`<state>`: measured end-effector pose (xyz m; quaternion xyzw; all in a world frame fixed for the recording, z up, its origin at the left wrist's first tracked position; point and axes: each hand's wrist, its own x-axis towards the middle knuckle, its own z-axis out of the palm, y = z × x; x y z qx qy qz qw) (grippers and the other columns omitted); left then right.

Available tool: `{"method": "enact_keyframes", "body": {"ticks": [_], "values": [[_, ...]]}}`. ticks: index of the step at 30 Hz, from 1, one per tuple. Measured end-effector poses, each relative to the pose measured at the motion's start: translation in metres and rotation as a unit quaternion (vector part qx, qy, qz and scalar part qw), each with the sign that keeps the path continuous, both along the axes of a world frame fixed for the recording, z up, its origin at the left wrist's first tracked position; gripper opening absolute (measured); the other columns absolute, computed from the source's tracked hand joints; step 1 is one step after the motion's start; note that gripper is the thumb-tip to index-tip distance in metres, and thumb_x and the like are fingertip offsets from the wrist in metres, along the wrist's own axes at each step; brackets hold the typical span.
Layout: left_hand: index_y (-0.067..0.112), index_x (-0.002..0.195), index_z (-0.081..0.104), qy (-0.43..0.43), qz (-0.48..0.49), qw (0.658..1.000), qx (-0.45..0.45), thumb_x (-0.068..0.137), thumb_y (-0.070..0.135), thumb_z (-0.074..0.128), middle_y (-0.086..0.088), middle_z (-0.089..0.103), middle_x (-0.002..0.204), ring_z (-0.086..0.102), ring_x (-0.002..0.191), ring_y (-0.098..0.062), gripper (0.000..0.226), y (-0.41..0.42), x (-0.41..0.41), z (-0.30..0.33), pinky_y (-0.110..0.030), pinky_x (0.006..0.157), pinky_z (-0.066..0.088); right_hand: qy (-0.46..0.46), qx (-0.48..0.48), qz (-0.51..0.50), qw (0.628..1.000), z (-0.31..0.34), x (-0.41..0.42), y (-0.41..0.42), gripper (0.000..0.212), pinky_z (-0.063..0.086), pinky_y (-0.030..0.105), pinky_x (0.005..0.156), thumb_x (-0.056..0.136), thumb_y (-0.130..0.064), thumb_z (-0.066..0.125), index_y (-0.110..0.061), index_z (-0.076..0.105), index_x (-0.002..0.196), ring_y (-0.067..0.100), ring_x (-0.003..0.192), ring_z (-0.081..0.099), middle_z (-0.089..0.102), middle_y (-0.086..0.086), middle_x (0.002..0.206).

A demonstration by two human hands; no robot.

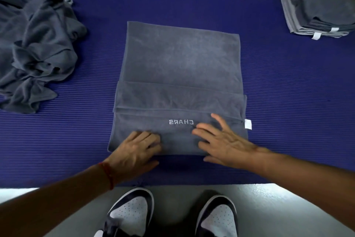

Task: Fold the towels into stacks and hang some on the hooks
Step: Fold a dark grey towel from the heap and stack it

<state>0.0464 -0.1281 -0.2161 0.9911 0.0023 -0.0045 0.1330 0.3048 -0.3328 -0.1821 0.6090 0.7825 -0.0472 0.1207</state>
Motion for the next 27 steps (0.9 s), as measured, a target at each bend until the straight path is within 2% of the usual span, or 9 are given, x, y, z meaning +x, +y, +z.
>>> {"method": "enact_keyframes", "body": {"ticks": [3, 7, 11, 13, 16, 19, 21, 23, 27], "values": [[0.021, 0.108, 0.067, -0.024, 0.050, 0.996, -0.066, 0.090, 0.041, 0.057, 0.001, 0.063, 0.119, 0.063, 0.106, -0.023, 0.028, -0.004, -0.003, -0.004, -0.034, 0.091, 0.042, 0.003, -0.005, -0.015, 1.000, 0.003, -0.001, 0.001, 0.037, 0.033, 0.068, 0.110, 0.083, -0.049, 0.075, -0.017, 0.068, 0.099, 0.029, 0.133, 0.050, 0.055, 0.009, 0.140], [0.015, 0.106, 0.068, -0.074, 0.013, 0.996, -0.040, 0.099, 0.025, 0.050, -0.001, 0.065, 0.114, 0.064, 0.101, -0.023, 0.021, -0.002, 0.002, -0.002, -0.036, 0.089, 0.047, 0.028, 0.008, -0.002, 1.000, 0.002, -0.005, 0.006, 0.019, 0.040, 0.061, 0.107, 0.086, -0.032, 0.064, -0.014, 0.068, 0.094, 0.029, 0.121, 0.056, 0.059, 0.009, 0.130], [0.014, 0.113, 0.067, -0.074, 0.006, 0.996, -0.043, 0.101, 0.021, 0.050, -0.003, 0.062, 0.126, 0.057, 0.120, -0.025, 0.023, -0.003, -0.009, 0.002, -0.043, 0.103, 0.043, 0.098, -0.020, -0.048, 0.994, -0.002, -0.017, -0.005, 0.010, 0.046, 0.039, 0.091, 0.092, -0.024, 0.054, -0.018, 0.057, 0.099, 0.023, 0.101, 0.055, 0.057, 0.001, 0.114], [0.015, 0.116, 0.069, -0.056, -0.004, 0.998, -0.030, 0.101, 0.023, 0.047, -0.003, 0.062, 0.130, 0.055, 0.123, -0.027, 0.027, -0.005, -0.018, 0.002, -0.049, 0.106, 0.043, 0.128, -0.050, -0.068, 0.988, -0.001, -0.021, -0.016, 0.005, 0.048, 0.037, 0.089, 0.097, -0.024, 0.050, -0.022, 0.052, 0.101, 0.019, 0.097, 0.053, 0.052, -0.002, 0.113], [0.022, 0.111, 0.067, -0.017, -0.035, 0.999, -0.004, 0.102, 0.029, 0.044, 0.002, 0.063, 0.117, 0.062, 0.103, -0.022, 0.026, -0.002, -0.024, 0.007, -0.041, 0.092, 0.048, 0.164, -0.125, -0.068, 0.976, 0.005, -0.016, -0.026, 0.008, 0.051, 0.035, 0.087, 0.102, -0.028, 0.045, -0.025, 0.049, 0.108, 0.013, 0.095, 0.051, 0.043, -0.006, 0.113], [0.017, 0.112, 0.066, -0.041, -0.020, 0.999, -0.021, 0.102, 0.029, 0.043, -0.003, 0.065, 0.112, 0.064, 0.098, -0.022, 0.028, 0.020, -0.012, 0.015, -0.040, 0.087, 0.054, 0.163, -0.025, -0.118, 0.979, 0.012, 0.005, -0.021, 0.013, 0.050, 0.031, 0.078, 0.100, -0.032, 0.047, -0.023, 0.054, 0.107, 0.017, 0.091, 0.057, 0.051, -0.005, 0.108], [0.011, 0.114, 0.066, -0.055, 0.049, 0.997, 0.003, 0.103, 0.026, 0.042, -0.011, 0.063, 0.115, 0.063, 0.097, -0.031, 0.031, 0.049, 0.011, 0.019, -0.046, 0.082, 0.055, 0.127, 0.081, -0.202, 0.968, 0.012, 0.033, -0.011, 0.016, 0.048, 0.029, 0.078, 0.097, -0.028, 0.055, -0.019, 0.060, 0.109, 0.022, 0.096, 0.061, 0.057, 0.000, 0.112], [0.011, 0.119, 0.062, -0.045, 0.128, 0.990, 0.046, 0.100, 0.025, 0.042, -0.014, 0.058, 0.123, 0.059, 0.100, -0.038, 0.031, 0.085, 0.041, 0.023, -0.048, 0.077, 0.051, 0.084, 0.127, -0.288, 0.945, 0.009, 0.066, 0.003, 0.029, 0.054, 0.044, 0.087, 0.096, -0.025, 0.059, -0.012, 0.062, 0.122, 0.032, 0.109, 0.059, 0.057, 0.010, 0.128], [0.011, 0.138, 0.054, 0.063, 0.204, 0.976, 0.051, 0.082, 0.008, 0.061, -0.016, 0.051, 0.139, 0.051, 0.122, -0.042, 0.057, 0.134, 0.079, 0.020, -0.056, 0.088, 0.046, 0.038, -0.007, -0.399, 0.916, 0.006, 0.113, 0.019, 0.051, 0.040, 0.055, 0.104, 0.103, -0.031, 0.051, -0.016, 0.042, 0.151, 0.036, 0.134, 0.045, 0.048, 0.013, 0.148]]}}
